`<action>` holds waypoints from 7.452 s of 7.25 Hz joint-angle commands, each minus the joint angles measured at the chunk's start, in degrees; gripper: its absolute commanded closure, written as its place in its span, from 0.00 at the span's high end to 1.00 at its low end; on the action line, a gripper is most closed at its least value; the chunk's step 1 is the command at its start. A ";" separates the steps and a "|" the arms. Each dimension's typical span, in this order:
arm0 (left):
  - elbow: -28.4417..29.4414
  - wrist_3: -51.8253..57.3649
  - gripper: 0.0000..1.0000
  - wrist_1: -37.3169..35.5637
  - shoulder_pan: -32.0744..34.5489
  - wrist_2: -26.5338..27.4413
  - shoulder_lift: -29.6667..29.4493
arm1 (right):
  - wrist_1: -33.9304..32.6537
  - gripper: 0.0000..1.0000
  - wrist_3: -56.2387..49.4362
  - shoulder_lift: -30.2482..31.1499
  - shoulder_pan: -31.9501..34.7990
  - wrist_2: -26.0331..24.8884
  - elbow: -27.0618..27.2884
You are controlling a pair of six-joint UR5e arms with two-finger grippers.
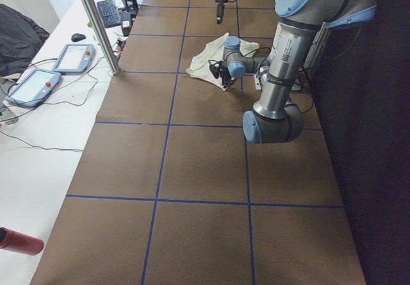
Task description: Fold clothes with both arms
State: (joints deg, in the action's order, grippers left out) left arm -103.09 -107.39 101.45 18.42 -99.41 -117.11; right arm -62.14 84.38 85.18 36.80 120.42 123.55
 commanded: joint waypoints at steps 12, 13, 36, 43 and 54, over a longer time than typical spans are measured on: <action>0.70 -0.01 0.98 -3.98 -0.22 -0.17 -0.67 | 0.00 1.00 0.08 -0.10 0.38 0.26 -0.41; 0.70 -0.10 0.95 -3.97 -0.75 -0.17 -0.67 | 0.00 1.00 0.00 -0.10 0.38 0.25 -0.50; 45.51 24.50 0.00 20.19 23.16 3.16 -26.24 | -0.53 1.00 0.00 0.51 2.84 1.66 -0.59; 40.82 30.65 1.00 20.29 27.19 -0.65 -20.57 | -3.23 1.00 -0.79 -0.71 3.19 0.87 -3.83; -6.95 36.90 1.00 -5.03 24.92 -9.40 0.21 | -30.06 1.00 -7.30 -28.75 -15.61 -14.78 -25.89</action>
State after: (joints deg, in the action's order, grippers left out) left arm -110.05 -70.44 96.46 44.04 -108.71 -116.94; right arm -92.17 77.09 57.20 22.09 105.60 99.74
